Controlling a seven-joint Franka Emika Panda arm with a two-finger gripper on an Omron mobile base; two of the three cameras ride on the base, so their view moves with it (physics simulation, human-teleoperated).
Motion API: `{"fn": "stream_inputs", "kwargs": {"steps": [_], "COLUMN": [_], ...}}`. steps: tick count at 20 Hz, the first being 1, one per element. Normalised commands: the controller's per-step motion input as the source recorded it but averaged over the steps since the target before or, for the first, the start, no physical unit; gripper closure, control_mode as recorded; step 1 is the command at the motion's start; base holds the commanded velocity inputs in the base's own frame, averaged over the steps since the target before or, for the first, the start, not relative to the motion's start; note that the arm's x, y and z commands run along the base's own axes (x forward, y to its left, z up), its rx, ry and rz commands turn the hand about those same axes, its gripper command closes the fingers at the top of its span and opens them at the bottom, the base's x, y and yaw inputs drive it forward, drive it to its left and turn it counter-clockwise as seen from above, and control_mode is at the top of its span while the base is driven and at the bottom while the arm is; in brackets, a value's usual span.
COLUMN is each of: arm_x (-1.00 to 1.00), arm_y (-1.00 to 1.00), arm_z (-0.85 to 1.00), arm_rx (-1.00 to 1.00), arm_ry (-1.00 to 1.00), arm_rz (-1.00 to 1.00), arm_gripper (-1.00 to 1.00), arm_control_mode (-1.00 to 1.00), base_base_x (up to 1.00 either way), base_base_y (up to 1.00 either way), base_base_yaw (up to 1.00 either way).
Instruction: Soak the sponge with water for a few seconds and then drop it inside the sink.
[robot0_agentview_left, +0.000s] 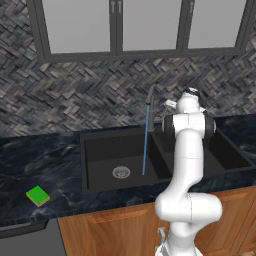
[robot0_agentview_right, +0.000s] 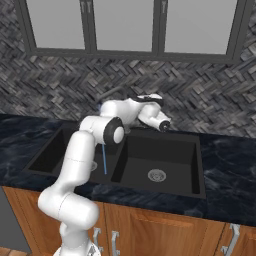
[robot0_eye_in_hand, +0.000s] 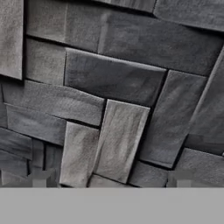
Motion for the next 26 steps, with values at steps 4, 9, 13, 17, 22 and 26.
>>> {"fn": "stream_inputs", "kwargs": {"steps": [4,9,13,17,22,26], "arm_x": [0.00,-0.10,-0.28,-0.44,-0.56,-0.71], "arm_y": [-0.23,-0.21,-0.31,-0.22,-0.12,0.00], "arm_z": [0.29,0.19,0.13,0.13,0.00,0.00], "arm_rx": [0.01,0.00,0.00,0.00,0.00,0.00], "arm_ry": [0.19,0.33,0.31,0.27,0.23,0.07], "arm_rz": [0.00,0.00,0.00,0.00,0.00,0.00], "arm_gripper": [-1.00,-1.00,-1.00,-1.00,-1.00,-1.00], "arm_control_mode": [-1.00,-1.00,-1.00,-1.00,-1.00,-1.00], "base_base_x": [0.00,0.00,0.00,0.00,0.00,0.00], "base_base_y": [0.00,0.00,0.00,0.00,0.00,0.00], "base_base_yaw": [0.00,0.00,0.00,0.00,0.00,0.00]}}
